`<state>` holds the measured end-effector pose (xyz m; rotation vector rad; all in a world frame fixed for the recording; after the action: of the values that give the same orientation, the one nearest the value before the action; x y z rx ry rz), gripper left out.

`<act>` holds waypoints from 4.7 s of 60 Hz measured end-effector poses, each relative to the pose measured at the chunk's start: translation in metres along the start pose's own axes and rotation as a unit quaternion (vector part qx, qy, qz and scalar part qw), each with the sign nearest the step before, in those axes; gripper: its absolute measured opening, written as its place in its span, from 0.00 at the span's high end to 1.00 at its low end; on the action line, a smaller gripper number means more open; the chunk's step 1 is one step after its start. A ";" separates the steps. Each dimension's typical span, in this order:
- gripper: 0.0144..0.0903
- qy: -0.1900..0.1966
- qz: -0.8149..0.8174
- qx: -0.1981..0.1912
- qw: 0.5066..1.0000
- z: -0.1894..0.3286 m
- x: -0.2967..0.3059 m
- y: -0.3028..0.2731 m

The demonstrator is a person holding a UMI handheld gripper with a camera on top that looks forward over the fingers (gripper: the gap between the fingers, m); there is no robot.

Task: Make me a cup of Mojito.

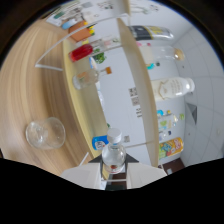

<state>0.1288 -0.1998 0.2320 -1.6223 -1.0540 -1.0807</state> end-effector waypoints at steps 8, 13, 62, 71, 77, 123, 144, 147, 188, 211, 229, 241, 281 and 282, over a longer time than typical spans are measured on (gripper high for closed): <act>0.74 -0.014 0.248 0.025 0.968 -0.005 0.019 0.000; 0.75 -0.042 0.376 0.038 0.925 -0.005 0.014 0.003; 0.74 -0.215 0.587 -0.085 0.776 0.034 -0.202 0.080; 0.72 -0.212 0.569 -0.089 0.789 0.034 -0.203 0.081; 0.53 -0.206 0.566 -0.089 0.793 0.030 -0.197 0.081; 0.06 -0.148 0.584 -0.059 0.796 -0.120 -0.116 -0.020; 0.06 -0.126 0.599 -0.019 0.791 -0.140 -0.029 -0.129; 0.06 -0.119 0.600 0.003 0.791 -0.141 -0.006 -0.150; 0.05 -0.111 0.614 0.089 0.776 -0.045 0.092 -0.320; 0.35 -0.108 0.623 0.074 0.771 0.022 0.093 -0.336; 0.50 -0.093 0.622 0.072 0.774 0.019 0.097 -0.329; 0.50 -0.098 0.615 0.089 0.778 -0.011 0.103 -0.321; 0.51 -0.124 0.644 0.017 0.755 -0.058 -0.056 -0.174; 0.51 -0.125 0.646 0.017 0.753 -0.057 -0.061 -0.172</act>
<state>-0.0607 -0.2234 0.2232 -1.9077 0.0935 0.1153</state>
